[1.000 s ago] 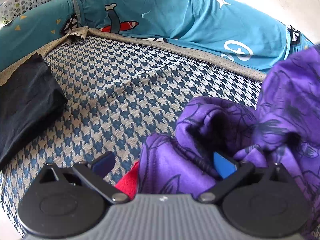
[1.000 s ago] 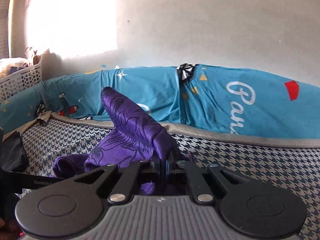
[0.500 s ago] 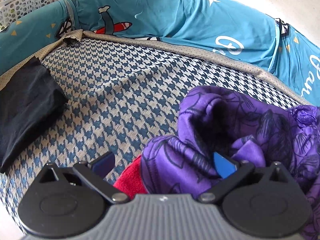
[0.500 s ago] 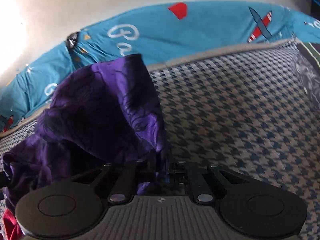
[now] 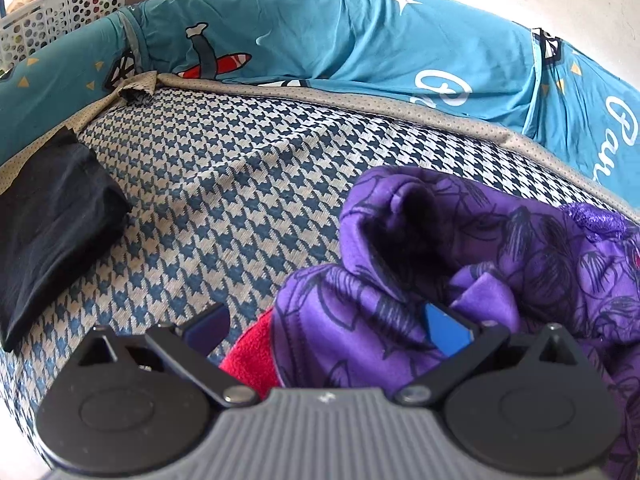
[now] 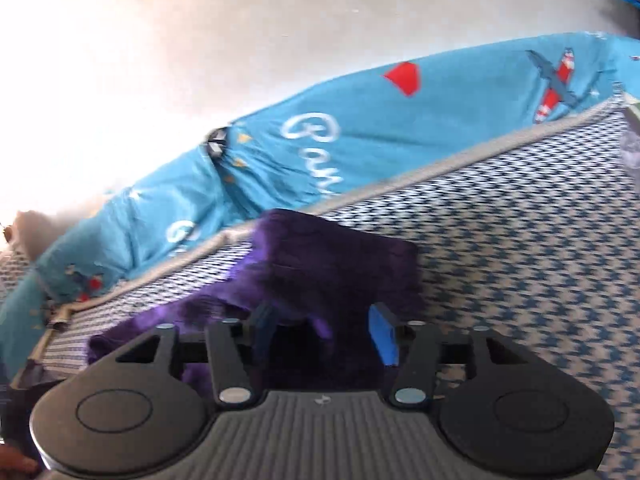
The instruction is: Fold clothes
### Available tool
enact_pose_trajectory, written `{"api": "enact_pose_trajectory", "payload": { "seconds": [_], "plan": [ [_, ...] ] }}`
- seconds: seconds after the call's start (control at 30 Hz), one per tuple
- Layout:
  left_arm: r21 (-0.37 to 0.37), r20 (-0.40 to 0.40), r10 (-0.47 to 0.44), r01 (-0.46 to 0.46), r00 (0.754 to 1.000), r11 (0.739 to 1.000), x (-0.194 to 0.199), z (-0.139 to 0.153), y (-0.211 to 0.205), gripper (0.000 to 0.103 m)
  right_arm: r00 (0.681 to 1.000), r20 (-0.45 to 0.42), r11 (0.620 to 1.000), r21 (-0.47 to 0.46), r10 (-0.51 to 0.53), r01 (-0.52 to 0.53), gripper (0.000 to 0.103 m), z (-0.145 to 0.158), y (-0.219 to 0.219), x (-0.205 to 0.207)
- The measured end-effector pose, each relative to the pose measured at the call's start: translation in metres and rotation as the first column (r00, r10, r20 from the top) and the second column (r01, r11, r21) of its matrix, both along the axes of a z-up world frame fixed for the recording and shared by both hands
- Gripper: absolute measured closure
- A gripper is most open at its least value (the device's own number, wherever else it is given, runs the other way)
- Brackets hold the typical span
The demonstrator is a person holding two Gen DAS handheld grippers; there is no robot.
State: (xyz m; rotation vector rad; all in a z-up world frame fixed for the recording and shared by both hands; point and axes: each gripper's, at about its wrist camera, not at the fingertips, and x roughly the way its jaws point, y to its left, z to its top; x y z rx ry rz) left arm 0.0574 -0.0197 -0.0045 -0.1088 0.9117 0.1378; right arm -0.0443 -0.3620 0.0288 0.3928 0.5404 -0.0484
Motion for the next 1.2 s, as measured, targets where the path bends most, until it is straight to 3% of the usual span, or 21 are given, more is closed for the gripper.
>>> {"api": "enact_pose_trajectory", "payload": {
  "seconds": [0.07,0.17,0.3,0.33,0.43,0.5,0.53,0.8,0.97,1.1,1.2],
  "plan": [
    [0.002,-0.002,-0.002,0.002,1.0,1.0,0.0,-0.001,-0.001,0.0,0.999,0.027,0.999,-0.012,0.033,-0.032,0.044,0.003,0.011,0.006],
    [0.009,-0.004,-0.01,0.01,1.0,1.0,0.001,-0.002,-0.003,0.0,0.998,0.047,0.997,-0.057,0.045,-0.042,0.032,0.003,0.024,0.018],
    [0.013,-0.009,-0.014,0.014,1.0,1.0,0.003,-0.003,-0.004,0.0,0.999,0.026,0.994,-0.107,0.027,-0.024,0.033,-0.006,0.034,0.034],
    [0.012,-0.01,-0.014,0.014,1.0,1.0,0.003,-0.003,-0.004,0.0,0.999,0.016,0.995,-0.098,0.031,-0.029,0.034,-0.009,0.035,0.037],
    [0.012,-0.012,-0.015,0.015,1.0,1.0,0.003,-0.003,-0.005,0.0,0.999,-0.003,0.995,-0.091,0.041,-0.041,0.055,-0.016,0.037,0.043],
    [0.013,-0.012,-0.017,0.017,1.0,1.0,0.003,-0.003,-0.005,0.0,1.0,-0.007,0.994,-0.102,0.025,-0.026,0.086,-0.016,0.037,0.042],
    [0.014,-0.012,-0.017,0.018,1.0,1.0,0.003,-0.004,-0.005,0.0,1.0,-0.007,0.995,-0.102,0.015,-0.016,0.089,-0.015,0.036,0.041],
    [0.02,-0.021,-0.022,0.022,1.0,1.0,0.002,-0.008,-0.006,0.0,0.991,0.026,0.989,-0.069,-0.131,0.132,0.093,0.002,0.007,0.027],
    [0.025,-0.011,-0.039,0.039,0.999,0.999,-0.002,-0.007,-0.006,0.0,0.978,0.034,0.972,-0.104,-0.208,0.21,0.093,0.012,-0.009,0.015],
    [0.023,-0.011,-0.054,0.055,0.998,0.998,-0.009,-0.007,-0.005,0.0,0.963,-0.013,0.962,-0.03,-0.271,0.27,0.093,0.01,-0.034,0.008],
    [0.019,-0.016,-0.06,0.061,0.998,0.998,-0.019,-0.01,-0.006,0.0,0.946,-0.045,0.947,-0.033,-0.321,0.32,0.093,0.005,-0.048,0.005]
  ]
}}
